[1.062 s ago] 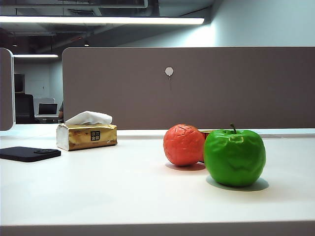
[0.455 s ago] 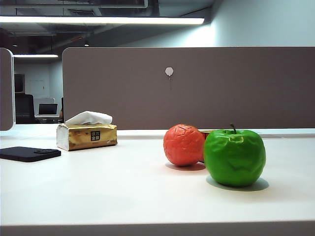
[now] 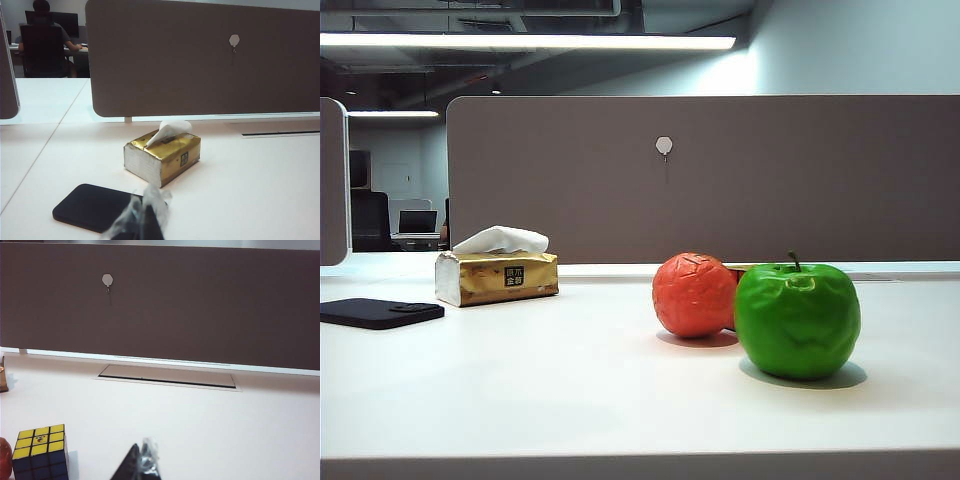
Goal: Move all the fruits on the tabletop near the face of the Rubik's cube that has the color most similar to each fruit.
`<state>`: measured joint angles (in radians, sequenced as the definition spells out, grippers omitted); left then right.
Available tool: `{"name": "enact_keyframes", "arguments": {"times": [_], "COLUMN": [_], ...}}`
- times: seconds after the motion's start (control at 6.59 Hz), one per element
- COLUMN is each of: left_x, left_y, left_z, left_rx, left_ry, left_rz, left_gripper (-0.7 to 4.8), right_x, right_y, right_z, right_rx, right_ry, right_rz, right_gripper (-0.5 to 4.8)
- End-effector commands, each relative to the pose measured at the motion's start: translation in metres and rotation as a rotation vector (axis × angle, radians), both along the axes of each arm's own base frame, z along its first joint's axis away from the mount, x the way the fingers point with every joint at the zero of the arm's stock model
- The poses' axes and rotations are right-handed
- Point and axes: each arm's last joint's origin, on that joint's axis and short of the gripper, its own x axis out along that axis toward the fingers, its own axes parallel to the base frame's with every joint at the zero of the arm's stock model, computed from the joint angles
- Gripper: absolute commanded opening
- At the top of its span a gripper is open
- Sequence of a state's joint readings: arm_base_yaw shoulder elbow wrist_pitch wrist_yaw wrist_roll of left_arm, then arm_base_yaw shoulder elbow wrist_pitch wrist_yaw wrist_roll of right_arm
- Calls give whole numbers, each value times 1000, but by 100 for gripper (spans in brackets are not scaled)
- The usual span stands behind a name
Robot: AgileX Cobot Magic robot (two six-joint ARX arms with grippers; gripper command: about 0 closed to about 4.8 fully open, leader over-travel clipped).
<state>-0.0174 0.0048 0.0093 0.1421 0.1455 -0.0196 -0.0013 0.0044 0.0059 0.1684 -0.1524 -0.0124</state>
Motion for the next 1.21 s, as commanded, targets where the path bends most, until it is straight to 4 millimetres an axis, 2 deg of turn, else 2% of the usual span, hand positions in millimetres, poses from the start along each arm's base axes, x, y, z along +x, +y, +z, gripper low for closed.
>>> {"name": "enact_keyframes", "arguments": {"times": [0.15, 1.21], "left_x": [0, 0], "left_y": [0, 1], "left_z": [2, -1], "left_rx": [4, 0], "left_ry": [-17, 10], "left_rz": [5, 35], "left_gripper": [-5, -4], "right_x": [-1, 0], "right_y": [0, 0], "right_z": [5, -2], "right_rx": [-3, 13], "right_ry": [-53, 19], "right_rz": [4, -3], "right_gripper": [0, -1]}}
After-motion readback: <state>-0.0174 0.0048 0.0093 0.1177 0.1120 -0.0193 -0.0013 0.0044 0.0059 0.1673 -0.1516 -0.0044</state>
